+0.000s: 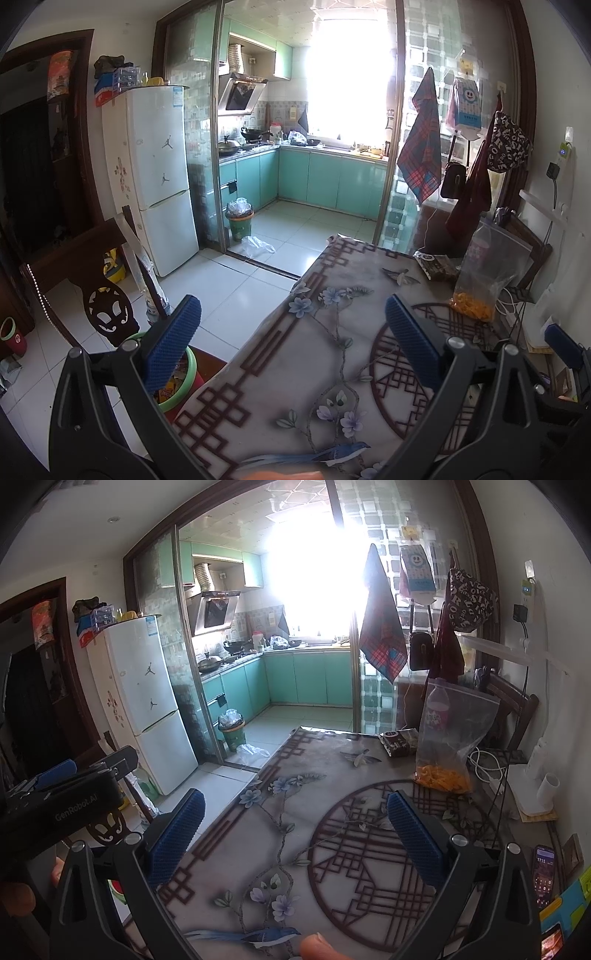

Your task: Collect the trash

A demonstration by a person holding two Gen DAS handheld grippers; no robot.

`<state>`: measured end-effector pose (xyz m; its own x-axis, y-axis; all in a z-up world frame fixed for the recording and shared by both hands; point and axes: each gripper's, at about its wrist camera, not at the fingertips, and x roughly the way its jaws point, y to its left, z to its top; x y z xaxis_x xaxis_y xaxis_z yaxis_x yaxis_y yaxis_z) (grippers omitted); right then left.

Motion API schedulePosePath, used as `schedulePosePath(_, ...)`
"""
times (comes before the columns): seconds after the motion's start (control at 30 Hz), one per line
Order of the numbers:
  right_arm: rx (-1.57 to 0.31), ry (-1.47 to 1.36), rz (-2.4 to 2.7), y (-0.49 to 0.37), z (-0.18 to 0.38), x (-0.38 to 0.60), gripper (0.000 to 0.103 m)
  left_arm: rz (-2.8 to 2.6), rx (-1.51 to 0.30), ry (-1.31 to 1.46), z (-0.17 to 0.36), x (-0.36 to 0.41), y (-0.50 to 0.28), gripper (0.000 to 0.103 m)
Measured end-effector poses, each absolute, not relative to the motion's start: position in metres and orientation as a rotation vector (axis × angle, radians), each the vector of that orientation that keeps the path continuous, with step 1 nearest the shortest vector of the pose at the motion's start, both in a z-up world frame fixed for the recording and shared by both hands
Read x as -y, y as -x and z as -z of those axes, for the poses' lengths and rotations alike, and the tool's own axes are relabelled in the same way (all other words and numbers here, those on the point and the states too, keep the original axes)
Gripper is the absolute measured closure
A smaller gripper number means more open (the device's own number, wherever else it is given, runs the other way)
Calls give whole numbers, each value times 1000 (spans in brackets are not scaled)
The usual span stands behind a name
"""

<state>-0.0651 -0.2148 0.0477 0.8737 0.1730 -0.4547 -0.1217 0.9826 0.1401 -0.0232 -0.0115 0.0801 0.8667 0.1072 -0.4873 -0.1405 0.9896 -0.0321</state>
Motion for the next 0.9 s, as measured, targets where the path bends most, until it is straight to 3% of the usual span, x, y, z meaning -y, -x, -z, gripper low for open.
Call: schedulePosePath(0.9,-555,-137,-116,37,-20,240,7,-55,-617,42,-43,30,-16,5)
